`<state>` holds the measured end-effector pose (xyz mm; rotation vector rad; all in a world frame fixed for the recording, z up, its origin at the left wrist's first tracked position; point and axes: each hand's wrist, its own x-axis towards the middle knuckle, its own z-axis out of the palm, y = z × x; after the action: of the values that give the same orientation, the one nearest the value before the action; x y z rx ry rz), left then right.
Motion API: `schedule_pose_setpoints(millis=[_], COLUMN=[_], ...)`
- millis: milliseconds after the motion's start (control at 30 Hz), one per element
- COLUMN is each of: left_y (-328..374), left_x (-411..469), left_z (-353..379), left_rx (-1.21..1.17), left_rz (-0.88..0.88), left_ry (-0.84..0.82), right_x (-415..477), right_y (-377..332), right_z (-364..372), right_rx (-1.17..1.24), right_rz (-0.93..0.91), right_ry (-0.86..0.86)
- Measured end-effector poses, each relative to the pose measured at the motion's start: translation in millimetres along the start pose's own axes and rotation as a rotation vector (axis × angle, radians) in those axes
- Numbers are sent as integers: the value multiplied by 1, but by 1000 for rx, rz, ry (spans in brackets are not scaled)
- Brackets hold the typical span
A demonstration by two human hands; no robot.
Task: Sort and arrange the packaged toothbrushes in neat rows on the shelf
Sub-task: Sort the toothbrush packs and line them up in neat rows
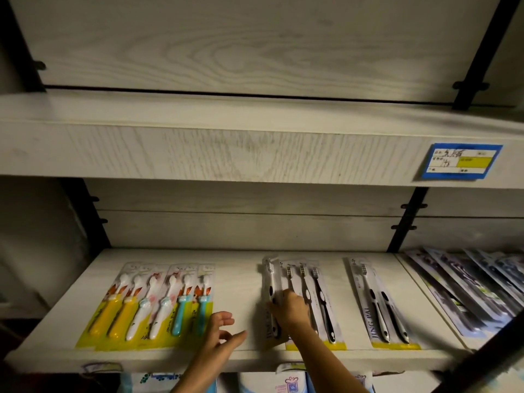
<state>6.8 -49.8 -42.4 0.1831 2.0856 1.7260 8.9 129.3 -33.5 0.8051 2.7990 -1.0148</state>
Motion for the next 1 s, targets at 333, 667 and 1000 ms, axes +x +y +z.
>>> schedule_pose_setpoints(millis=[333,667,1000], left_y=[-3,-6,0], left_x=[-4,1,15], left_z=[1,7,43], left_rx=[-41,-49,-60], left_rz=[-16,-13,73], left_ry=[-26,-17,52], right_x=[1,-5,-29], right_y=[-8,-4,27], right_z=[2,1,-40], right_rx=[-547,-639,-329], right_rz=[-4,-5,-70], right_ry=[-28,-97,-36])
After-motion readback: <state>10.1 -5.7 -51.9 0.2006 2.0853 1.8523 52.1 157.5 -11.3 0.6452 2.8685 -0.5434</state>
